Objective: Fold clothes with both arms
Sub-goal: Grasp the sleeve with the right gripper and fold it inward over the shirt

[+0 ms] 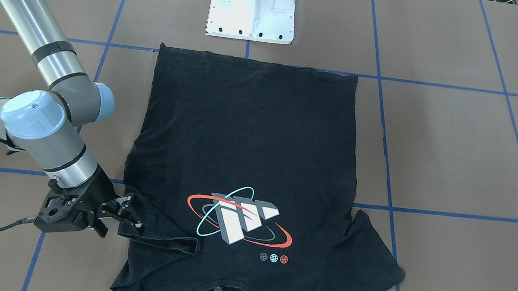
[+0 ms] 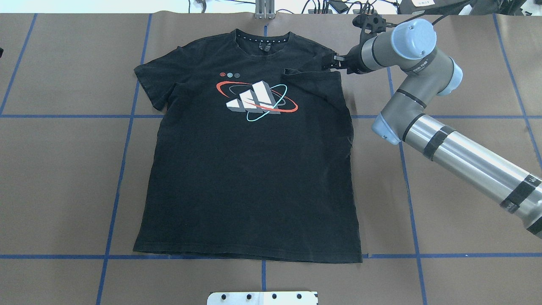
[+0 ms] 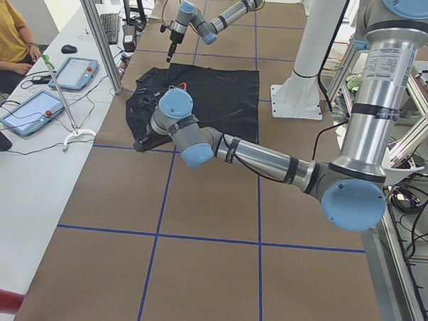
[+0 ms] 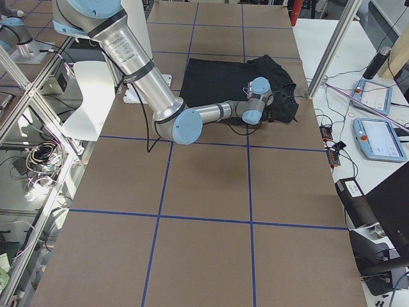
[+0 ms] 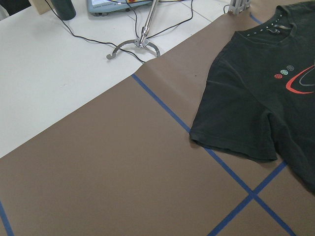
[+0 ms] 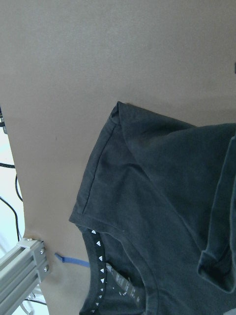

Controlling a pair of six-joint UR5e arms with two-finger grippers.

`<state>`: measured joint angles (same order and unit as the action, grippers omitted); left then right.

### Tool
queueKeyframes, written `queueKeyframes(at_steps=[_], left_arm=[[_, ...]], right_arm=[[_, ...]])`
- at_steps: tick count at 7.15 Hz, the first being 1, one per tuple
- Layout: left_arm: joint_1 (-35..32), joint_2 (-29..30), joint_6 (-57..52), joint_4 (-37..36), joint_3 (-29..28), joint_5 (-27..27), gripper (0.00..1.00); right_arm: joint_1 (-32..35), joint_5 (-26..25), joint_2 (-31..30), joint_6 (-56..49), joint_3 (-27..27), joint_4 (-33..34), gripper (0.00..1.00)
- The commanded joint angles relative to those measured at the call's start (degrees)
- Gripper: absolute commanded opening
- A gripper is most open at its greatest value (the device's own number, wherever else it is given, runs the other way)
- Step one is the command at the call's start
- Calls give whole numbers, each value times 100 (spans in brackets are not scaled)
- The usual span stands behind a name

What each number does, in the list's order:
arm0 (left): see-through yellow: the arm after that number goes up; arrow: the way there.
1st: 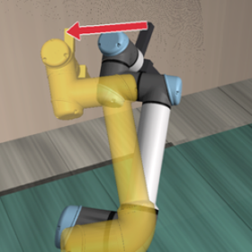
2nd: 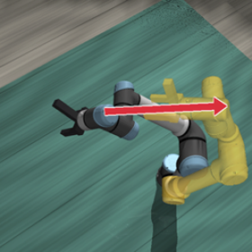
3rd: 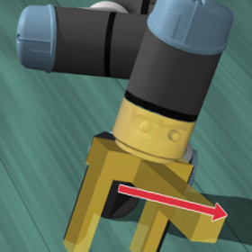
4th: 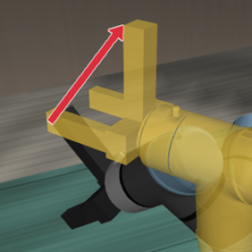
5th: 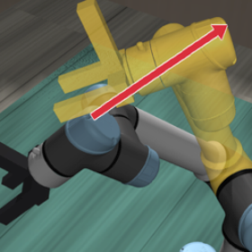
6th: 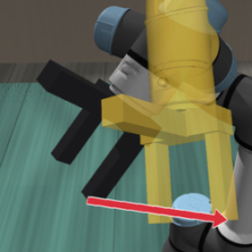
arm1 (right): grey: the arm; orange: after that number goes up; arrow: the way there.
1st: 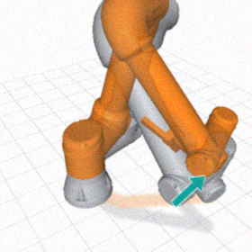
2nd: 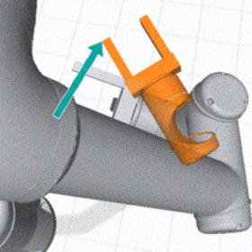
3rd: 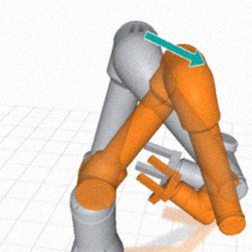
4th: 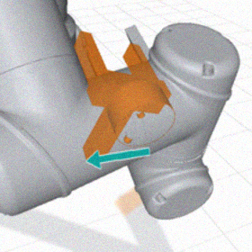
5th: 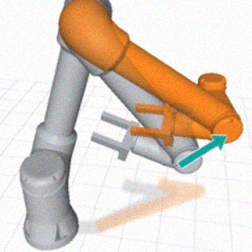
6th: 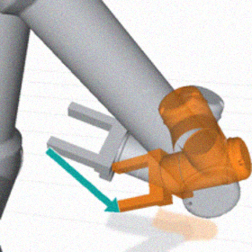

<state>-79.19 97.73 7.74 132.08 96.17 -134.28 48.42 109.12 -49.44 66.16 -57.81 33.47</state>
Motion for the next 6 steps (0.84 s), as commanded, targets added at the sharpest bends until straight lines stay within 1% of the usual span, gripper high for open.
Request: queueKeyframes(at_steps=[1,2,3,4,6], left_arm=[[0,1,9,-7,-2,-2,100],[0,1,0,2,-10,-2,100],[0,1,0,2,-45,-2,100],[0,1,0,2,-37,-2,100],[0,1,0,2,-37,-2,100]], right_arm=[[-183,-302,-13,38,41,-7,58],[-184,-303,-13,38,59,-7,37],[-184,-294,-13,29,33,2,0],[-166,-294,-22,3,-46,-7,0],[-96,-277,-179,-41,-457,2,0]])
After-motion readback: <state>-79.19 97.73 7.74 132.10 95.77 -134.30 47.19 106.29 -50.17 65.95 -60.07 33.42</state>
